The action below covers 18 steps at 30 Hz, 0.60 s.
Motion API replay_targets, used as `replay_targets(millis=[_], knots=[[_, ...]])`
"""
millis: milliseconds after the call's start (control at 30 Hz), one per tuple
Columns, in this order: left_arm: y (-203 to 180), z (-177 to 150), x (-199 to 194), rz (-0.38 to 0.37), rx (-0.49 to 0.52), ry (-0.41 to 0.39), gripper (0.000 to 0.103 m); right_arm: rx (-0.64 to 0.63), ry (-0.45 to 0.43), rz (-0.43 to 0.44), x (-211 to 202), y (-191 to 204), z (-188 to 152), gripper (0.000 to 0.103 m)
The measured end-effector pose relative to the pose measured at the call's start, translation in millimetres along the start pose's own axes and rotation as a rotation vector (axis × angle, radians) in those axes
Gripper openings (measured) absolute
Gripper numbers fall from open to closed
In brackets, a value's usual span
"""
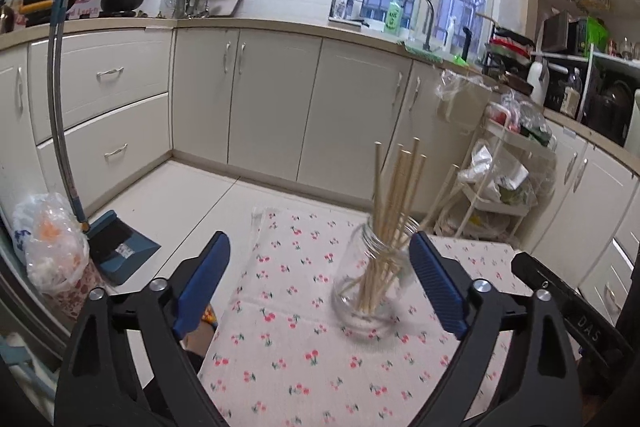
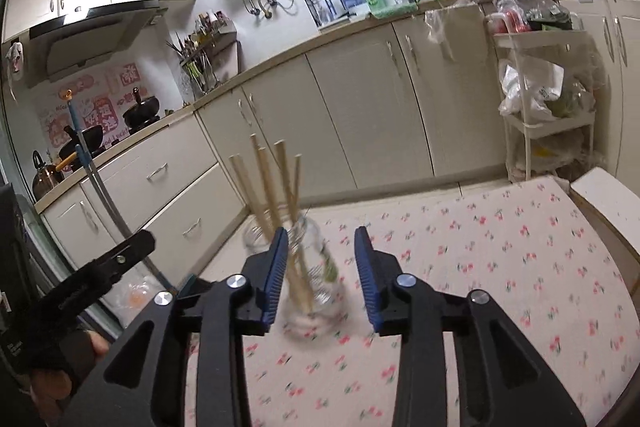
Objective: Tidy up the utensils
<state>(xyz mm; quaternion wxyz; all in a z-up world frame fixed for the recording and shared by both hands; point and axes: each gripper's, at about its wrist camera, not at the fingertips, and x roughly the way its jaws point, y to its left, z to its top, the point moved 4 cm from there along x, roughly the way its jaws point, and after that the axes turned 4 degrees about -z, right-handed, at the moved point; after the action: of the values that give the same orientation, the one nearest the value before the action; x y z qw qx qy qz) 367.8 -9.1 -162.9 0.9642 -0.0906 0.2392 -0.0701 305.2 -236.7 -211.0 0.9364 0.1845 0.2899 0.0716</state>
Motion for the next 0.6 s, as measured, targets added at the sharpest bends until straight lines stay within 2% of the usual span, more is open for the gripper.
replay_targets(millis=[67,133,300,600], knots=[[-6,0,-12,0.004,0.010,0.012,0.092,0.005,0.013,-0.002,-13,4,-3,0.048],[-13,-1,-26,0.011,0.022,0.025,0.095,0.000,0.023,-0.003,-31,9,-6,0.051],[-21,-3,-60,0.032,0.036,0.071,0.095,0.005,0.046,-0.031,-72,17,-10,0.064],[-35,0,-127,0.093,0.088,0.125,0.095,-0.031,0.034,-0.093,-151,36,2,0.087]])
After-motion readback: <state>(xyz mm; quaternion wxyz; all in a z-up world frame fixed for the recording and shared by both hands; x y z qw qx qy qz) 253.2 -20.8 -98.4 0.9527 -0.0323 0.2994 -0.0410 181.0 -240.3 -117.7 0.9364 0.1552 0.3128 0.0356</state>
